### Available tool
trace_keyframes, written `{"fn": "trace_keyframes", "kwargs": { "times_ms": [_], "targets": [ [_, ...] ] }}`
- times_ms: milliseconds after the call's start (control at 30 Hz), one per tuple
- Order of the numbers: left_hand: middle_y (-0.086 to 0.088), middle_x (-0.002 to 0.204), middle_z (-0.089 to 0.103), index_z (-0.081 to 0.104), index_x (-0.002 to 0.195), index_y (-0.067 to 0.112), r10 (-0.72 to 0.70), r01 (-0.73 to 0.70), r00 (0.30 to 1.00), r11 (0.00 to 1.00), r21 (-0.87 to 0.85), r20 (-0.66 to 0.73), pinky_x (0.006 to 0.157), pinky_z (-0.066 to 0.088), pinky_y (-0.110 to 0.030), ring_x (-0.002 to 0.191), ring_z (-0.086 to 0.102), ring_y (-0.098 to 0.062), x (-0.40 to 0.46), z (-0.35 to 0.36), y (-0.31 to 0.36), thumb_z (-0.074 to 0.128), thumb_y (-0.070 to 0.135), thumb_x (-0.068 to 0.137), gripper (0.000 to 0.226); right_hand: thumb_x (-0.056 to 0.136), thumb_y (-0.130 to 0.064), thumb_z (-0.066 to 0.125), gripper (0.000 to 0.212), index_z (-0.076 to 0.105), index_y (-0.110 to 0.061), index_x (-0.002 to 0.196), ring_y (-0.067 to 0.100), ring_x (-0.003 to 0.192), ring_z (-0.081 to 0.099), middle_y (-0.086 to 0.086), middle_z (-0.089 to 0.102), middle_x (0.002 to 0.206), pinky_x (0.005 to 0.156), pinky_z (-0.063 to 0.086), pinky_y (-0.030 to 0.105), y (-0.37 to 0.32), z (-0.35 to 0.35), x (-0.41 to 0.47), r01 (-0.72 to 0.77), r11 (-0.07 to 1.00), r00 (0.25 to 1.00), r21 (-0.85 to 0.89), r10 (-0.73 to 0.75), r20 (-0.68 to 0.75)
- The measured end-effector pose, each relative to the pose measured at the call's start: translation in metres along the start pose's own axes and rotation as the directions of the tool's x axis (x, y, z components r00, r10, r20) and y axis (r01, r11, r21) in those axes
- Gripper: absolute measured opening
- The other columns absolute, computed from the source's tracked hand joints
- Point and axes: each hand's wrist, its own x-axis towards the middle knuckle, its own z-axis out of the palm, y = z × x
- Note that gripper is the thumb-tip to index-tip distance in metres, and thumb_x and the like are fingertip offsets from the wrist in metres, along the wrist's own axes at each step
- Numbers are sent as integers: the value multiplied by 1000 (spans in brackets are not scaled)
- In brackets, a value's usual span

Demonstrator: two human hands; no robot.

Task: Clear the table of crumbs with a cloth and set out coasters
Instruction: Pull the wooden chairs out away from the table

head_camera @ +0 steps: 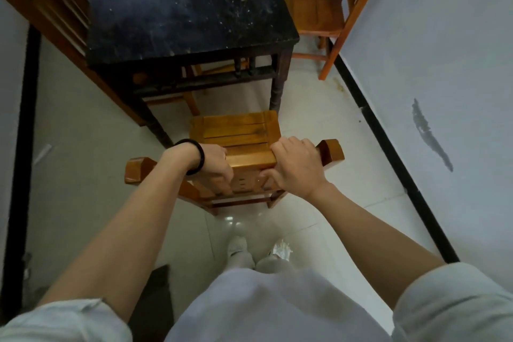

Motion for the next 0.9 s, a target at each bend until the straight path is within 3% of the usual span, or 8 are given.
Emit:
{"fn": "trace_keyframes", "kwargs": {
  "times_ms": [133,267,333,400,467,533,667,900],
  "targets": [
    [-6,128,51,42,134,17,-29,26,995,999,-30,-94,95,48,-41,111,52,-26,3,-17,-16,71,40,74,71,73,-53,67,40,52,-18,86,18,76,51,-2,55,81,72,29,29,-9,4,30,-23,999,999,27,22,45],
    [0,93,59,58,109,20,-1,79,919,980,183,-394,74,50,-33,88,58,-22,-7,-23,-12,61,51,79,43,76,-51,64,40,53,-18,95,22,86,51,1,56,92,79,34,34,-12,9,52,-89,996,995,-10,89,46],
    [0,93,61,58,105,23,58,121,769,965,233,-636,79,45,-35,92,59,-24,-7,-10,-13,60,51,80,37,77,-51,63,41,54,-17,99,23,91,50,2,57,97,85,36,36,-13,11,59,-128,992,991,-9,128,37],
    [-1,103,64,59,107,23,125,86,527,976,199,-840,97,38,-41,103,57,-25,0,14,-19,66,46,78,38,79,-50,62,42,54,-16,102,24,94,49,3,56,100,88,35,36,-14,11,64,-144,990,988,4,143,53],
    [-3,104,64,60,106,20,158,31,299,984,175,-941,103,33,-45,103,57,-27,12,34,-30,75,39,71,43,79,-48,63,43,54,-15,104,25,95,49,5,56,100,88,34,36,-15,12,67,-143,990,988,13,142,60],
    [-5,100,64,59,105,17,199,19,168,979,205,-965,101,31,-43,99,59,-28,26,37,-40,78,38,66,47,78,-49,64,44,54,-14,104,25,94,49,5,56,99,88,34,36,-16,13,72,-157,987,987,19,156,47],
    [-6,101,63,57,106,16,261,14,132,964,265,-956,96,22,-39,97,58,-29,39,17,-50,76,40,69,48,77,-49,65,44,54,-14,102,25,94,50,6,57,98,88,36,37,-19,19,89,-183,983,983,25,183,22],
    [-7,100,62,57,107,16,254,35,166,964,263,-953,95,35,-43,97,58,-28,52,-21,-51,75,43,69,50,76,-52,65,48,55,-12,101,27,93,52,8,57,98,87,37,39,-9,26,126,-169,986,986,8,169,9]
  ]
}}
